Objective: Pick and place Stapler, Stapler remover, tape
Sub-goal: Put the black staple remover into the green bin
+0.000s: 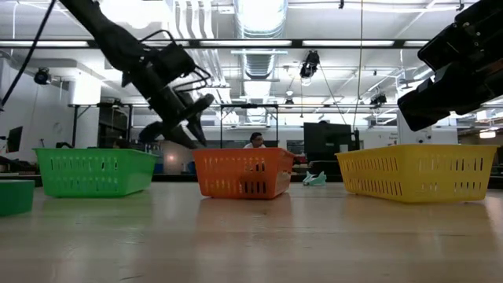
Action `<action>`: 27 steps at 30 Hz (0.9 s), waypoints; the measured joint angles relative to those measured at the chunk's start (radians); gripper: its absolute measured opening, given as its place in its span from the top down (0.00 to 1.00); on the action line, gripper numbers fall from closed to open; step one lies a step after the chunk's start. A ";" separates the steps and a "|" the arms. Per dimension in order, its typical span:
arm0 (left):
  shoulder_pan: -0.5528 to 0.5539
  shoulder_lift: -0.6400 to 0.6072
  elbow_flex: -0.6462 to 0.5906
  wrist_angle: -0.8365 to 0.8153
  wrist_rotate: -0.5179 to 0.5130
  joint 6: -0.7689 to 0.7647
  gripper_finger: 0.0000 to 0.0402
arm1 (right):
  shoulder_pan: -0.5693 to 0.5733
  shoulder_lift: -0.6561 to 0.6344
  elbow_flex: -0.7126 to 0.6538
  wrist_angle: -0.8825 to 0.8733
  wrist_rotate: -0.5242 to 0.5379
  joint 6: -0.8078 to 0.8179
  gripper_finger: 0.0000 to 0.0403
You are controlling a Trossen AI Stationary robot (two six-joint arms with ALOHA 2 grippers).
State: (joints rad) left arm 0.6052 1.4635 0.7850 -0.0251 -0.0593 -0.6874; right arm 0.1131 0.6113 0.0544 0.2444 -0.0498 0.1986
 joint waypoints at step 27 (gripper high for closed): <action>-0.002 0.200 0.022 0.201 0.012 0.010 0.80 | 0.000 0.000 0.000 -0.001 0.000 0.000 0.98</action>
State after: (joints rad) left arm 0.6033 1.6634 0.8066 0.1756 -0.0471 -0.6771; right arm 0.1131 0.6113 0.0540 0.2432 -0.0502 0.1986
